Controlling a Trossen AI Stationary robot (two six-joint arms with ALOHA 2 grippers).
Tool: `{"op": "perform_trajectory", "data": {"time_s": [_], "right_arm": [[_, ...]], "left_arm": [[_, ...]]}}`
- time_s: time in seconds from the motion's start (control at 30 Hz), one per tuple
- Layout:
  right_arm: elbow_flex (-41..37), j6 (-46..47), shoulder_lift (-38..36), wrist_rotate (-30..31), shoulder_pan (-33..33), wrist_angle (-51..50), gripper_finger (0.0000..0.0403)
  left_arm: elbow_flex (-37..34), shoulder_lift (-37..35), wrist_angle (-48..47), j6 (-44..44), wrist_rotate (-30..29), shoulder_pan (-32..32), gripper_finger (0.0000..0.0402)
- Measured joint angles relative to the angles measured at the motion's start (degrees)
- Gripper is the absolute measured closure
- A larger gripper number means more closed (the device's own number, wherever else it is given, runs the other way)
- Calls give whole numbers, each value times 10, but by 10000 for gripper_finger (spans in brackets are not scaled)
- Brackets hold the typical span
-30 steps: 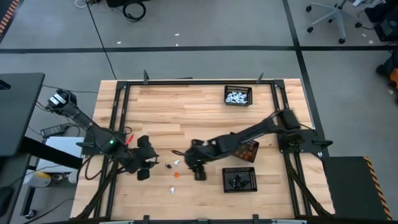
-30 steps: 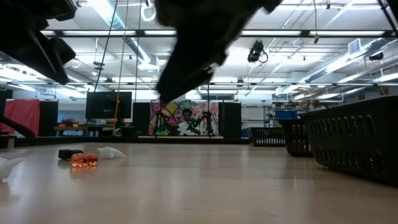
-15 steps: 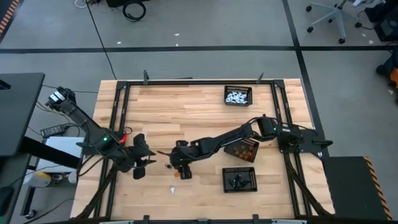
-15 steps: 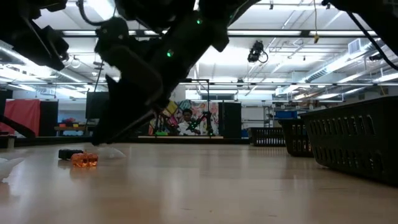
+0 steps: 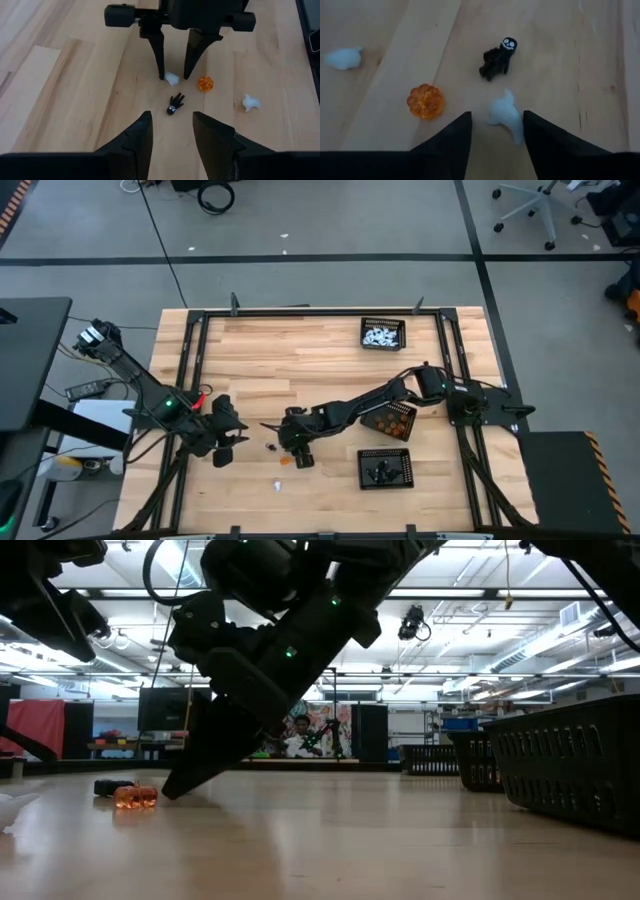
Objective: Sort Halloween decoration
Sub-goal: Put the white ghost toy into the top black bin
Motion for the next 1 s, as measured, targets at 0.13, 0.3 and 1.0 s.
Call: {"op": "perform_trajectory", "data": {"time_s": [0.13,0.3,1.0], "right_arm": [[-16,7,0,7,0,35,253],[-21,20,0,23,1,41,304],[-23,78,0,23,-13,59,353]], "left_arm": [[0,0,-10,-2,0,0,253],[0,0,-15,-22,1,0,253],[0,72,-22,-139,-86,-100,253]]}}
